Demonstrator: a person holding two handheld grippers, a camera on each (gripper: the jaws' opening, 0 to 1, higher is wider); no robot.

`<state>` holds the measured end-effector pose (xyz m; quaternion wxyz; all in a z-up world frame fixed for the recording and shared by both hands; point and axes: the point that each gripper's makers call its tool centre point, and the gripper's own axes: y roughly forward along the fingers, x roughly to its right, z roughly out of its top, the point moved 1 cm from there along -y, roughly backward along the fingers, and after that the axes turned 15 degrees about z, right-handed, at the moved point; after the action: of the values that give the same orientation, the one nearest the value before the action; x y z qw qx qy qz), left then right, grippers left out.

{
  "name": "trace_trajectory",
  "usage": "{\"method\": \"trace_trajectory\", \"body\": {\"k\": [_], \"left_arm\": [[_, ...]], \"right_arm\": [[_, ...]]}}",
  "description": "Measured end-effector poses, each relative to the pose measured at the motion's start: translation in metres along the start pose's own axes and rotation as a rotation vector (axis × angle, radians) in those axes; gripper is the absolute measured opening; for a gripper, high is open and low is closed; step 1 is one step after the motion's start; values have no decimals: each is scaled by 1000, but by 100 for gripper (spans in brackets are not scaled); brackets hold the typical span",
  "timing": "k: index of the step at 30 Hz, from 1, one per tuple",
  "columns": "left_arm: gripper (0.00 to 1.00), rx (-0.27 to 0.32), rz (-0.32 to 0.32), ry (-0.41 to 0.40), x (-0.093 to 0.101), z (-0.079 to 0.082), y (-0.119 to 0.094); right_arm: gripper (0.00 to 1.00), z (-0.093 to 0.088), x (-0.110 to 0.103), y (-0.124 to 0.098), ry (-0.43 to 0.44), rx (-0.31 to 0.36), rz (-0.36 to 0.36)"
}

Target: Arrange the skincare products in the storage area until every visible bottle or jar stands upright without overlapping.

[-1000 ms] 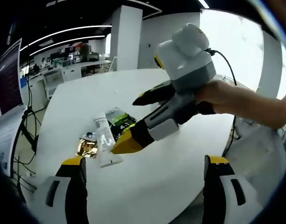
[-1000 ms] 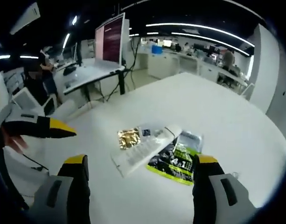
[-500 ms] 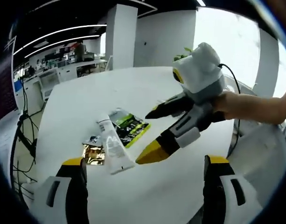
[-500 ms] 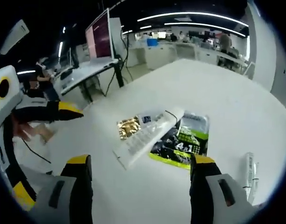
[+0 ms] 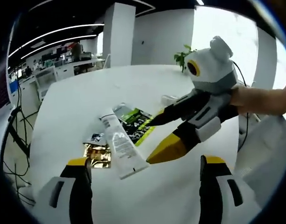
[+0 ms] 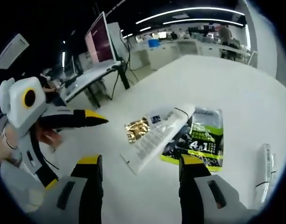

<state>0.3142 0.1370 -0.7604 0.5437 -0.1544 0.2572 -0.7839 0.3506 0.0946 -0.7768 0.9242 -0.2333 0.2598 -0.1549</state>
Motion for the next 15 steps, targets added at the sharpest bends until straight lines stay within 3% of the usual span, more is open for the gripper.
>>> {"method": "trace_trajectory", "body": {"k": [5, 11, 15], "left_arm": [[89, -14, -21, 7, 6, -5, 5], [88, 30, -72, 40, 14, -3, 16], [88, 10, -96, 60, 20, -8, 23]], "right_arm": [[57, -4, 0, 7, 47, 27, 18], [49, -6, 3, 14, 85, 63, 24], [45, -5, 8, 19, 116, 91, 22]]}}
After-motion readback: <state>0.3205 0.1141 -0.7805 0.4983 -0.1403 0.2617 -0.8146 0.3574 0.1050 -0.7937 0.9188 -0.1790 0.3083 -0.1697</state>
